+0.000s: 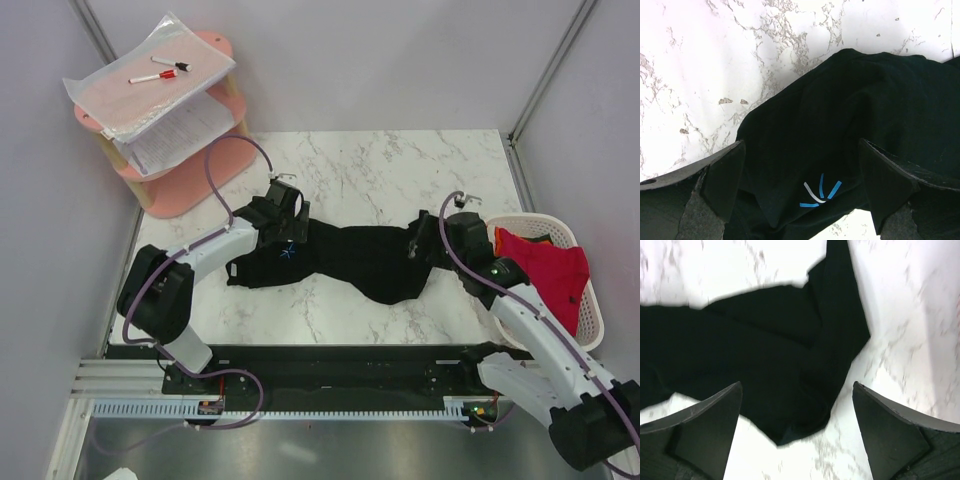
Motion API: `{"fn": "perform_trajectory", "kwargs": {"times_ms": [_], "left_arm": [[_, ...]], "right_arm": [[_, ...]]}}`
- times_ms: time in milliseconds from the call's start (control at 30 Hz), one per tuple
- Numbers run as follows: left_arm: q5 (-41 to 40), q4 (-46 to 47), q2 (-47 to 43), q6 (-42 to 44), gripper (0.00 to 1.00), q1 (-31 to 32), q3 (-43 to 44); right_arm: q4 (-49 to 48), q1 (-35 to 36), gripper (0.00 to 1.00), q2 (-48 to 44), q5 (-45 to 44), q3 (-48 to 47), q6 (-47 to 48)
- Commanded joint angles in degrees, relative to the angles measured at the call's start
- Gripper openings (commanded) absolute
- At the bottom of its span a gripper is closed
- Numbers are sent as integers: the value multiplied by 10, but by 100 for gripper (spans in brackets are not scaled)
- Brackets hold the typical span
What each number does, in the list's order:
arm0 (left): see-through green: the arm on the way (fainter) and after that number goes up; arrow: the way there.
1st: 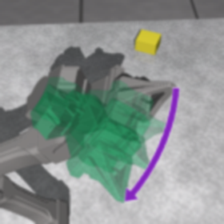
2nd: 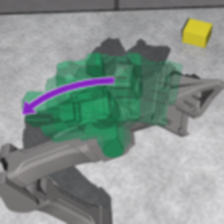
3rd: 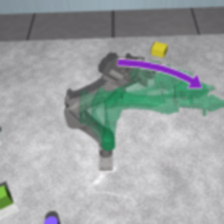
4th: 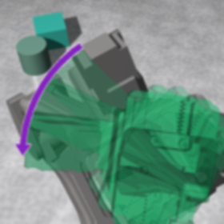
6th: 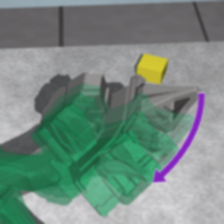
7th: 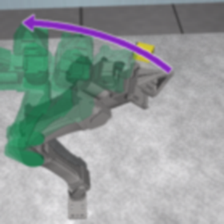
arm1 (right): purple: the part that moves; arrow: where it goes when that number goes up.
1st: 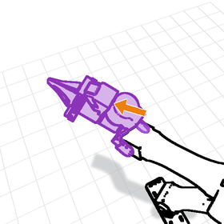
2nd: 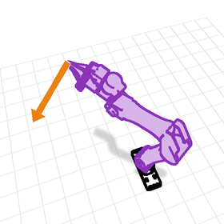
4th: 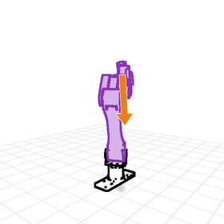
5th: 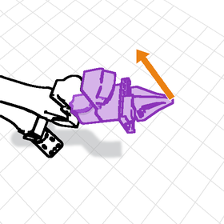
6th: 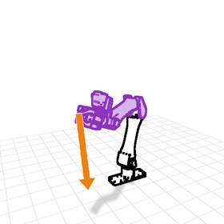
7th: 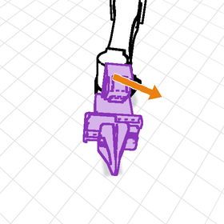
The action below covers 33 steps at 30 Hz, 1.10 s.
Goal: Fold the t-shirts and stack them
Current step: Flatten out the tshirt
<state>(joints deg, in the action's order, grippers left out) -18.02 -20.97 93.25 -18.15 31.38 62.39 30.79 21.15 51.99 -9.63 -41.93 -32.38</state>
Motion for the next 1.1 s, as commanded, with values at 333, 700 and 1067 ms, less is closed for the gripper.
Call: {"fn": "perform_trajectory", "kwargs": {"times_ms": [333, 700, 1067], "left_arm": [[-27, 5, 6, 14, 100, -13, 12], [73, 4, 138, 43, 93, -25, 105], [-2, -40, 120, 63, 2, -75, 226]], "right_arm": [[-170, -16, 98, 365, -109, -126, 86], [-206, -39, 39, 500, -123, -177, 75], [-249, -53, 0, 482, -80, -264, 69]]}}
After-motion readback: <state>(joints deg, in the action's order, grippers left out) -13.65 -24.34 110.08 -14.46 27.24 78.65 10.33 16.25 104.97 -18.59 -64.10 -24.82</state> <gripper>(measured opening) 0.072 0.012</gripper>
